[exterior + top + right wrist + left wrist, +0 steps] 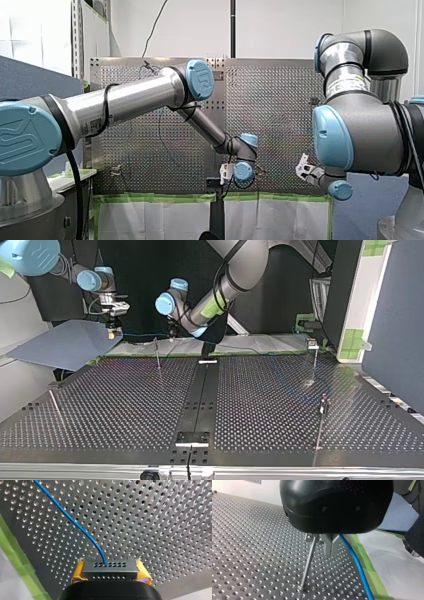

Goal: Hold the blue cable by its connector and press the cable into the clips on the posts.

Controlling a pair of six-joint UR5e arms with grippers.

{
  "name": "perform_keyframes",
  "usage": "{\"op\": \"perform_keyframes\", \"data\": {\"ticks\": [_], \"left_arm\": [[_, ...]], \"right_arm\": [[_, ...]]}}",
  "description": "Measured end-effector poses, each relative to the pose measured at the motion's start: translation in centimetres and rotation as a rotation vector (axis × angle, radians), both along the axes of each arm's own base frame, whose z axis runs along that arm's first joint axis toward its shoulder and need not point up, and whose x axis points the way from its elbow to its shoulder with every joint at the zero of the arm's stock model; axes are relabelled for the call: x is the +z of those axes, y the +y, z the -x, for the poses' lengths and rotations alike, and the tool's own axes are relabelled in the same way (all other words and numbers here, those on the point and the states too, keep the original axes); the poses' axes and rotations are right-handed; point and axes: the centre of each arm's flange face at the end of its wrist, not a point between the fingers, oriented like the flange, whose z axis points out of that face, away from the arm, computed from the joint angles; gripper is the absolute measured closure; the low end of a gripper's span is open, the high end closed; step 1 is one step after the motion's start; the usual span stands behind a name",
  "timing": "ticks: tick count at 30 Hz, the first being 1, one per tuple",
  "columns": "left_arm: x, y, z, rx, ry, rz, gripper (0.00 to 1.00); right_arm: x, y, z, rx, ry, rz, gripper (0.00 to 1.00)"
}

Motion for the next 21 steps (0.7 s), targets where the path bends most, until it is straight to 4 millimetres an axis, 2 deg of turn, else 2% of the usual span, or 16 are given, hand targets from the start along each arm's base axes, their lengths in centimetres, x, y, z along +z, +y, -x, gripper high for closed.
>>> {"op": "perform_keyframes", "data": {"ticks": [9, 21], "left_arm": [[0.8, -0.5, -0.7, -0.009, -0.014, 0.015, 1.00], [-0.5, -0.4, -1.4, -0.030, 0.000, 0.015, 1.00]], "right_arm": [[0.3, -0.4, -0.7, -0.006, 0.004, 0.015, 1.00], [0.5, -0.7, -1.7, -0.005, 0.007, 0.027, 1.00]]}}
